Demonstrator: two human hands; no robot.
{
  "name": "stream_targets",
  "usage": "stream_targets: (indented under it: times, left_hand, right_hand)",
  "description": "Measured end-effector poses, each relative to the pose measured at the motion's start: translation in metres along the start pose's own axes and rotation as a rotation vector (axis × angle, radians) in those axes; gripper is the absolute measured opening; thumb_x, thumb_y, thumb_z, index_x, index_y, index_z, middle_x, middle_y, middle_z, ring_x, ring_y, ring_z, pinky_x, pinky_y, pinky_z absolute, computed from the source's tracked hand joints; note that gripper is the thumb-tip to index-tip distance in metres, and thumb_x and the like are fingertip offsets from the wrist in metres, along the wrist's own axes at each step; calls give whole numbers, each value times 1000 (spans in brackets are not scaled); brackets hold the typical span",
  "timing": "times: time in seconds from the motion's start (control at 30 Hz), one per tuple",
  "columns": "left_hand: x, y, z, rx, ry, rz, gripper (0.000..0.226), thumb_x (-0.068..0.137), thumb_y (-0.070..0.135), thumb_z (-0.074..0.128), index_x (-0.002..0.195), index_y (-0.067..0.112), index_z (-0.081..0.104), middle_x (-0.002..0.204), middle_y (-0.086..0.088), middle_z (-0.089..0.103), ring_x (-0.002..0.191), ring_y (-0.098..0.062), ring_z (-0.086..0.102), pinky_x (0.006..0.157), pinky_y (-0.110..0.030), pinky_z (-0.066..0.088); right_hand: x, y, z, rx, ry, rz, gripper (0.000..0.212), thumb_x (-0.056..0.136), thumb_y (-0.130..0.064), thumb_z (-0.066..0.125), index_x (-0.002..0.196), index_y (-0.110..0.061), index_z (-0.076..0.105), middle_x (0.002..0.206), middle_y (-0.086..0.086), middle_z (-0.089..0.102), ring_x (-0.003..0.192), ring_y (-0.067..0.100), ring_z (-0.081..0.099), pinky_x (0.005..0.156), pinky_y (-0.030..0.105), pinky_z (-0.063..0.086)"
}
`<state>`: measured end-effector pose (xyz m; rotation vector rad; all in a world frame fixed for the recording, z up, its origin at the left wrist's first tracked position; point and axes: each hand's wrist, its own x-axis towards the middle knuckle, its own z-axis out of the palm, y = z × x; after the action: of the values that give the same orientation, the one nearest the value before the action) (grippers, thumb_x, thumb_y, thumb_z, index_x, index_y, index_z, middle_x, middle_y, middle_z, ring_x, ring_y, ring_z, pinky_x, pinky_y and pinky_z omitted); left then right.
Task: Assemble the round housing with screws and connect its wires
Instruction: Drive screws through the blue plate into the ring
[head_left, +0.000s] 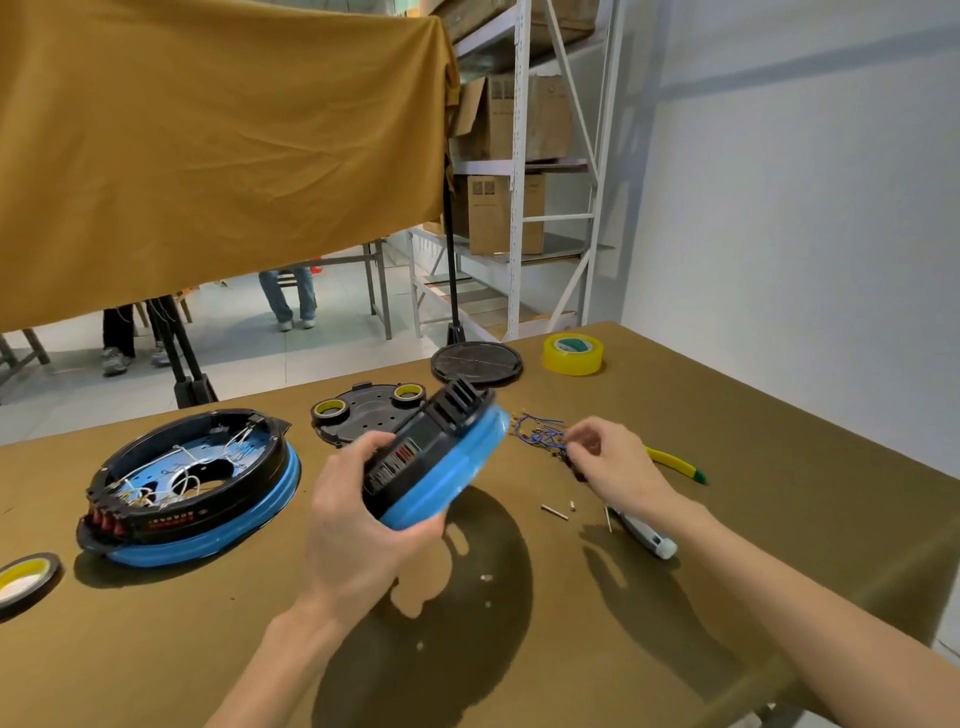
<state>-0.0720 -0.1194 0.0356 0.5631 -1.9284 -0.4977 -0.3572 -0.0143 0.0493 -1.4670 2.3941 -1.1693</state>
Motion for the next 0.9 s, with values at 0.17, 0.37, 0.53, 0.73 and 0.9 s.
stream_targets:
  times: [0.17,0.37,0.53,0.73,0.9]
  left_hand:
    - [22,18,-11,-295,191,-308,73,63,54,88,124,30,56,102,17,69,93,-1,70,70,-13,57]
    - [20,17,-8,-773,104,-824,68,69,51,81,123,12,70,110,-6,79,100,-27,76,86,-45,62]
    - [-4,4,-6,-831,77,-1025,50,75,55,76,105,16,79,108,-16,78,95,-34,72,88,-50,55]
    - [-12,-20,-5,-892,-2,-1192,53,82,54,76,120,18,71,112,-14,78,113,-33,71,93,-53,59]
    - [-8,-31,-1,-777,-209,-1284,64,78,55,78,118,7,65,94,-14,80,88,-26,79,74,-37,60]
  right_hand:
    - [-13,26,32,-259,-231,38,26,98,-26,62,119,-14,73,105,-3,67,95,14,64,84,28,51]
    - [-13,22,55,-491,-208,-118,17,99,-22,56,109,-18,69,114,3,60,108,23,58,85,39,51]
    - [-12,30,50,-356,-228,-25,12,96,-8,58,86,-11,63,92,8,67,84,27,63,74,41,52]
    - [-6,27,21,27,267,122,7,99,-10,64,94,-9,68,87,5,69,81,21,62,70,28,45]
    - [-11,-15,23,225,383,-63,5,99,-12,65,95,-13,68,83,-5,66,77,3,60,67,9,45]
